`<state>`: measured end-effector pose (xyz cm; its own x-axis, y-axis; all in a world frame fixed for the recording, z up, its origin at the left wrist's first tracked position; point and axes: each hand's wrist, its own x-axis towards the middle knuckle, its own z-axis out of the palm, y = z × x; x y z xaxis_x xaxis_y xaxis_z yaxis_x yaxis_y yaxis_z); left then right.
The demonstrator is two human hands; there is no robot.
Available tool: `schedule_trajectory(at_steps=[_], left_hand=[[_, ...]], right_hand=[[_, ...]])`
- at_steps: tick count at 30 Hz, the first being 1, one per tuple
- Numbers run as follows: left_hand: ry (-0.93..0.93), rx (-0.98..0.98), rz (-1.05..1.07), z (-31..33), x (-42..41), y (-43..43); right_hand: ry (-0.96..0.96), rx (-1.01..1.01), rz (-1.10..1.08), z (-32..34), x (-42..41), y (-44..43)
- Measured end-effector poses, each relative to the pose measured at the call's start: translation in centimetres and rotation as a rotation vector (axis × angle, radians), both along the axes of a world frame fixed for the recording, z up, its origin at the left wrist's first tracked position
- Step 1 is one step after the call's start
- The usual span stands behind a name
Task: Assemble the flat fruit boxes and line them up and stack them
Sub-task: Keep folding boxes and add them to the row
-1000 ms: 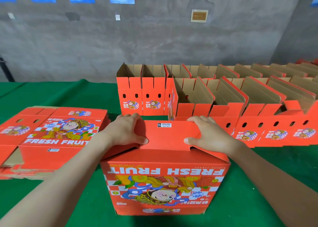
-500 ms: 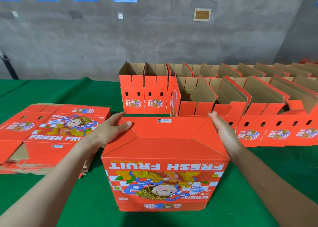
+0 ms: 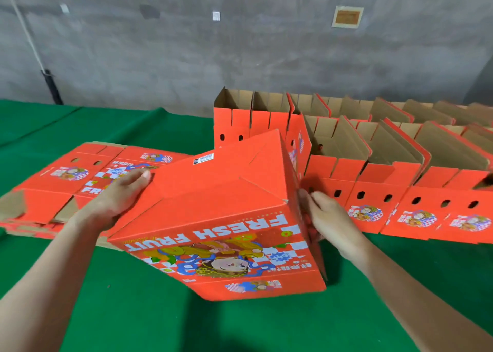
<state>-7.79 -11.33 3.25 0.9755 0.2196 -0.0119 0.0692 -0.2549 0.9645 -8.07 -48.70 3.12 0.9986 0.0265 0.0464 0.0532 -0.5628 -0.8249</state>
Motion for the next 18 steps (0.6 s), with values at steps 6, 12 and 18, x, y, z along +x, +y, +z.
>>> schedule_trajectory(at_steps=[6,12,18], left_hand=[[-0.133,-0.105,0.213,-1.3,-0.4,4.4],[-0.192,-0.372,0.521,-2.8,0.1,3.2],[-0.236,-0.516,0.520,-4.6,1.9,1.8]], right_hand=[[0.124,0.185,0.177,4.0,0.1,4.6],[0.019,0.233,0.245,6.3,2.3,7.8],[-0.090,0.243,0.258,8.7,2.7,7.7]])
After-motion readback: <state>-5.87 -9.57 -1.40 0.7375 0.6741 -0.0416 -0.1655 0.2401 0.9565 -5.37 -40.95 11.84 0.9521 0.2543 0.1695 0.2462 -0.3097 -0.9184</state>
